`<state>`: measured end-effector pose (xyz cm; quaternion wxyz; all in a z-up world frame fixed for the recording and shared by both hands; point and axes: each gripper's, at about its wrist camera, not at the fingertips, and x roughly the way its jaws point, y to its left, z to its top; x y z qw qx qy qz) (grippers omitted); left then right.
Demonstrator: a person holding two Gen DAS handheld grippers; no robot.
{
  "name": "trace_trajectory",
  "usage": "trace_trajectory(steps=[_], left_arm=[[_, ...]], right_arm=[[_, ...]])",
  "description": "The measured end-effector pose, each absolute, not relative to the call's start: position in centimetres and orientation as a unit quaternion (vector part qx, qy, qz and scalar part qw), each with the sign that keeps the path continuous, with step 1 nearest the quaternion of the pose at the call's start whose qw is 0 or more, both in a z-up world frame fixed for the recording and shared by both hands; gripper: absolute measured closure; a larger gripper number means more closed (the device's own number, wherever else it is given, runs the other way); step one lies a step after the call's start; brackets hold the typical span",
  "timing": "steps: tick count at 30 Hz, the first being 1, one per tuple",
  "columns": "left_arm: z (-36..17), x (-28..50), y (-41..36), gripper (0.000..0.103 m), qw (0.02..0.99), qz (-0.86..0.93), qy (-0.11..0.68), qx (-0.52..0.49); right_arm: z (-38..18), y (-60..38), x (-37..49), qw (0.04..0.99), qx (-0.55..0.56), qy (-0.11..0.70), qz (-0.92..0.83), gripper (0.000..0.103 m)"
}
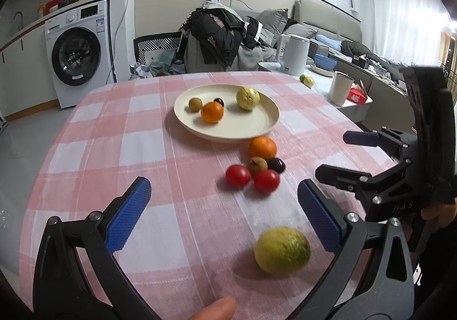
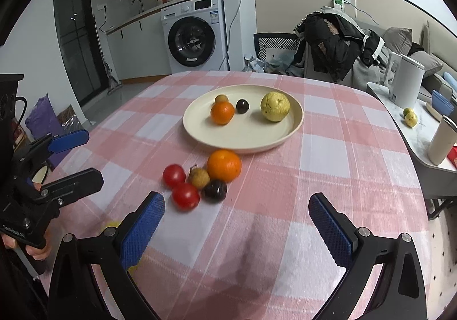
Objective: Organize fruits
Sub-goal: 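Withdraw both tools from the plate toward the remaining fruits, then close the left tool on the smooth green-yellow citrus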
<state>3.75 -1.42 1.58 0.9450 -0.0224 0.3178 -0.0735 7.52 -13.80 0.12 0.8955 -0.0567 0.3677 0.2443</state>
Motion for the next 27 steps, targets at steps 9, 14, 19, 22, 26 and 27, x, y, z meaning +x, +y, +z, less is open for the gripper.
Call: trace_trajectory(steps=[9, 14, 19, 22, 26, 27], left_arm=[[0.9, 3.7, -2.7, 0.001, 0.937, -0.092, 0.336, -0.009], [0.1, 3.9, -3.6, 0.001, 0.928, -0.108, 0.356, 0.003], [-0.7, 4.1, -4.2, 0.001, 0.916, -0.135, 0.378, 0.013], [-1.2, 4.3, -4.2, 0.001, 0.907, -0.150, 0.394, 0.007], [-1.8, 4.5, -4.3, 0.001, 0.899, -0.162, 0.408, 0.009], [-1.9, 4.5, -4.4, 0.001, 0.898, -0.162, 0.410, 0.011]], right_arm=[[0.2, -14.3, 6.3, 0.884, -0.073, 0.383, 0.258, 0.000], [-0.4, -14.0, 6.3, 0.876, -0.085, 0.393, 0.265, 0.000], [-1.2, -13.6, 6.4, 0.869, -0.095, 0.405, 0.268, 0.000], [-1.5, -13.5, 6.6, 0.866, -0.093, 0.411, 0.268, 0.000], [-1.8, -13.5, 6.7, 0.865, -0.093, 0.415, 0.267, 0.000], [-1.8, -13.5, 6.7, 0.865, -0.093, 0.415, 0.267, 0.000]])
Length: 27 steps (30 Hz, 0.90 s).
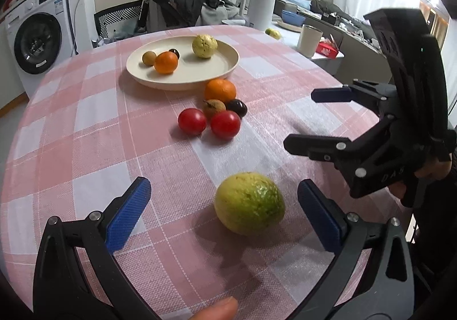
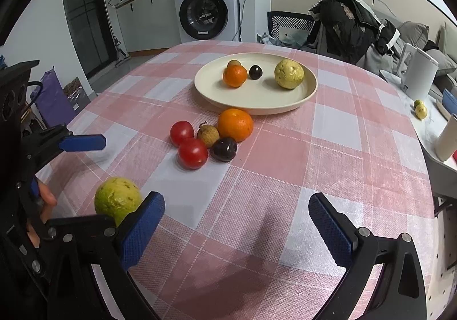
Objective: Organize fruits
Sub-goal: 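Close the left tool on the smooth green-yellow citrus, then lift the green-yellow citrus off the table with the left tool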
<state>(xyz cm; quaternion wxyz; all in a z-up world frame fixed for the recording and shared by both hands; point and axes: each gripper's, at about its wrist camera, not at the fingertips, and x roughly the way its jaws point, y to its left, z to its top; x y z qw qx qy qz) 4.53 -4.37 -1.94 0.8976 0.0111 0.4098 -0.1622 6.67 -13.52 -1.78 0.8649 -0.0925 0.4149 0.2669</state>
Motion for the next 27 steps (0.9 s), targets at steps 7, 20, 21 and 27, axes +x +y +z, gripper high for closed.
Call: trace_trajectory(steps=[7, 20, 21, 27], left_arm=[[-2.5, 4.6, -4.7, 0.001, 0.891, -0.163, 0.423, 0.027], [-3.6, 4.5, -5.5, 0.037, 0.874, -0.201, 0.441, 0.041], [-3.7, 4.6, -5.5, 0.042, 0.872, -0.205, 0.443, 0.039], [-3.8, 4.3, -5.7, 0.051, 0.872, -0.219, 0.435, 0.040]], right_arm=[[-1.9, -13.7, 7.0, 0.870, -0.087, 0.414, 0.255, 0.000], [-1.5, -15.1, 8.0, 0.880, -0.050, 0.408, 0.235, 0.000], [-1.6, -15.1, 8.0, 0.880, -0.049, 0.409, 0.235, 0.000], [-2.1, -15.2, 8.2, 0.877, -0.047, 0.416, 0.236, 0.000]])
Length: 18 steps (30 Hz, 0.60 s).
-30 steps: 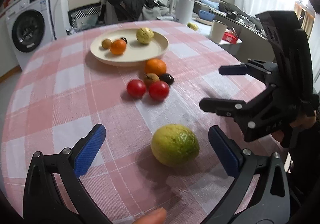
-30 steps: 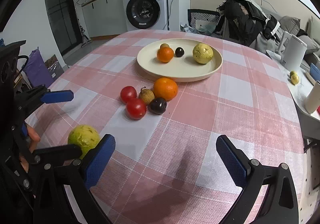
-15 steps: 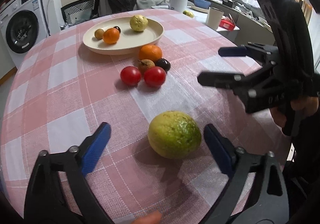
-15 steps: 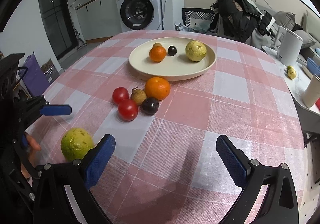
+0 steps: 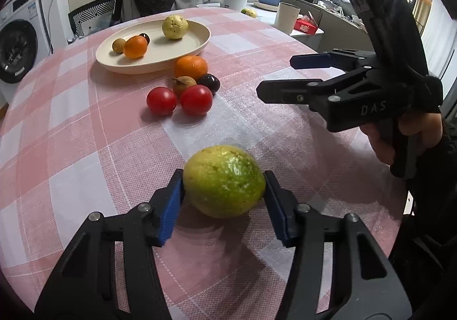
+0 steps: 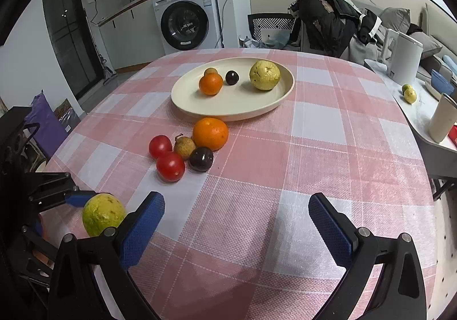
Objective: Organize fruits
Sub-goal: 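Lift the green-yellow citrus off the table with the left tool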
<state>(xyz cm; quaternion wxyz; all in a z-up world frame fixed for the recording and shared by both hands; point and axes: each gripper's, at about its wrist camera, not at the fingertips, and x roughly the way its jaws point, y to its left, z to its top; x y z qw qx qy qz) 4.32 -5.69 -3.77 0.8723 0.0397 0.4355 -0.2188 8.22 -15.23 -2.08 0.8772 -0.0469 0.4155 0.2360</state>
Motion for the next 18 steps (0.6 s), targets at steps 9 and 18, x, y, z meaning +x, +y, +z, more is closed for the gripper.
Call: trace_trajectory(steps=[9, 18], left_arm=[[-2.8, 4.6, -4.2, 0.052, 0.894, -0.189, 0.406, 0.021], [-1.6, 5.3, -1.3, 0.052, 0.915, -0.134, 0.382, -0.009]], right_arm=[[-2.5, -15.1, 8.2, 0.872, -0.044, 0.422, 0.245, 0.000], [-3.3, -13.3, 7.6, 0.859, -0.053, 0.433, 0.269, 0.005]])
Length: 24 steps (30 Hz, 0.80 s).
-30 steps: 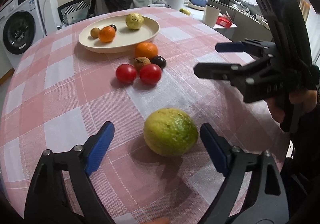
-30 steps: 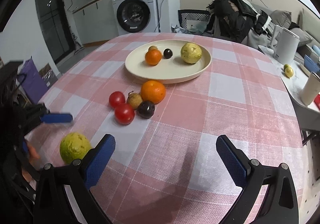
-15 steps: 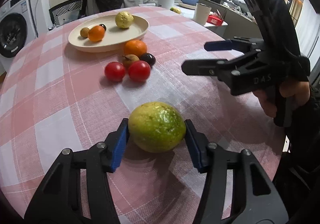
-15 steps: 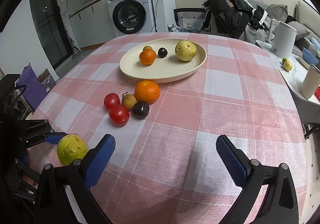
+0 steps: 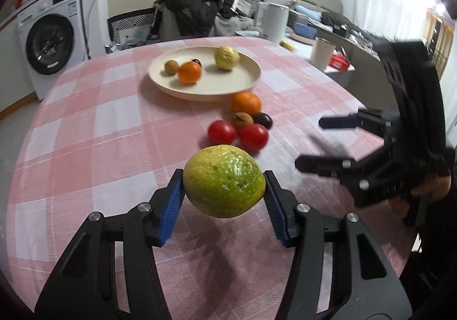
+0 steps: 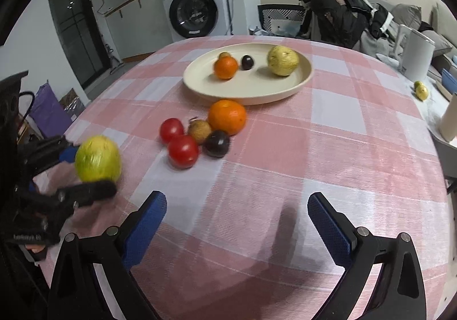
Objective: Organize fruits
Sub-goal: 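Lift the green-yellow citrus off the table with the left tool, then grasp a red tomato with the right tool while the left tool holds the citrus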
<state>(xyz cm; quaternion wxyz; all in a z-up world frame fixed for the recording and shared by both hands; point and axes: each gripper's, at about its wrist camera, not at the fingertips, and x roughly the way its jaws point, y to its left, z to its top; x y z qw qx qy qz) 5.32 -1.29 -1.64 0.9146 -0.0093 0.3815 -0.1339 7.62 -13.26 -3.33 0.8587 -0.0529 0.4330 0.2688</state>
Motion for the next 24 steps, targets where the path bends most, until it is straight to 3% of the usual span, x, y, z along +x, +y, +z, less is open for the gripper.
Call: trace_trajectory(steps=[5, 9, 20, 24], left_arm=[[-1.5, 5.7, 0.0, 0.052, 0.919, -0.115, 0.375, -0.024], [-1.6, 5.8, 0.6, 0.052, 0.922, -0.103, 0.373, -0.030], [-2.3, 6.4, 1.7, 0.052, 0.920, -0.088, 0.380, -0.040], [-2.5, 6.6, 1.9, 0.052, 0.919, -0.084, 0.382, -0.043]], right_arm=[[-3.7, -11.3, 7.5, 0.848, -0.049, 0.434, 0.300, 0.024], [-4.1, -9.2, 7.9, 0.840, -0.053, 0.438, 0.314, 0.034], [-4.3, -7.2, 9.3, 0.847, -0.067, 0.439, 0.292, 0.050], [-4.3, -6.7, 9.5, 0.849, -0.072, 0.439, 0.285, 0.061]])
